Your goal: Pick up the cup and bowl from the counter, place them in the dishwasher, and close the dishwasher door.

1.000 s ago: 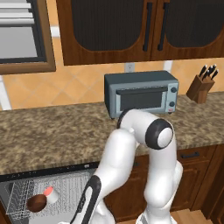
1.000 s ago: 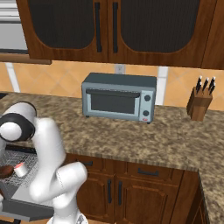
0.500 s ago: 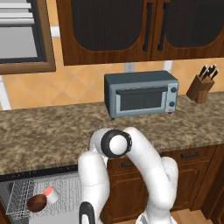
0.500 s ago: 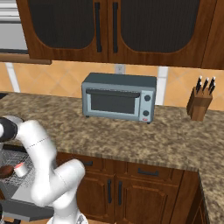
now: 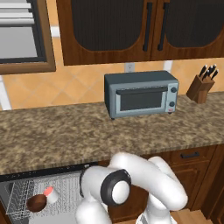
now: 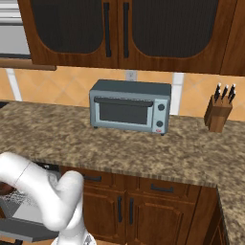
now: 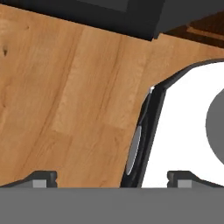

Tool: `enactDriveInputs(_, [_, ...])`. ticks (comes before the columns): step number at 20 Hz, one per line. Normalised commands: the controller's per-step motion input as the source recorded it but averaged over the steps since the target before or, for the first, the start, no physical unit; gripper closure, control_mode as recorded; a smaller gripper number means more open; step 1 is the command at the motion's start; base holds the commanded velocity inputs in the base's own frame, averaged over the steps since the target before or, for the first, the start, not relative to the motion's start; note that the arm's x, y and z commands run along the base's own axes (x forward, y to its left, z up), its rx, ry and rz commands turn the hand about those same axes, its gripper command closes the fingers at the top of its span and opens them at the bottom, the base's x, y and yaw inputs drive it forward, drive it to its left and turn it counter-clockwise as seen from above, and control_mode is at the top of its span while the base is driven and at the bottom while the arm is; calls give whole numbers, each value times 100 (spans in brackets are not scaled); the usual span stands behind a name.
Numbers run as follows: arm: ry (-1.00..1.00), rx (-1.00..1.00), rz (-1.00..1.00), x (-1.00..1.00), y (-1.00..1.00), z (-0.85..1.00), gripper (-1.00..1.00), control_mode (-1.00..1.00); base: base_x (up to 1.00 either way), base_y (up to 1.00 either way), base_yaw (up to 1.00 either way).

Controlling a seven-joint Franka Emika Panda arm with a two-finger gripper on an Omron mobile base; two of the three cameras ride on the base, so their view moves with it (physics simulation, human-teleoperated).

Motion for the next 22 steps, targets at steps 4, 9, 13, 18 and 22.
enactDriveInputs(4, [-55,-3,-28,-21,82,-38,-100,-100,0,0,0])
enactDriveInputs(9, [-84,-7,-24,-2,47,-37,-100,-100,0,0,0])
enactDriveInputs(13, [-96,-4,-1,-1,4,-53,-100,-100,0,0,0])
enactDriveInputs(18, [-98,1,0,54,13,-46,-100,-100,0,0,0])
enactDriveInputs(22, [-100,-5,-2,66,6,-18,-100,-100,0,0,0])
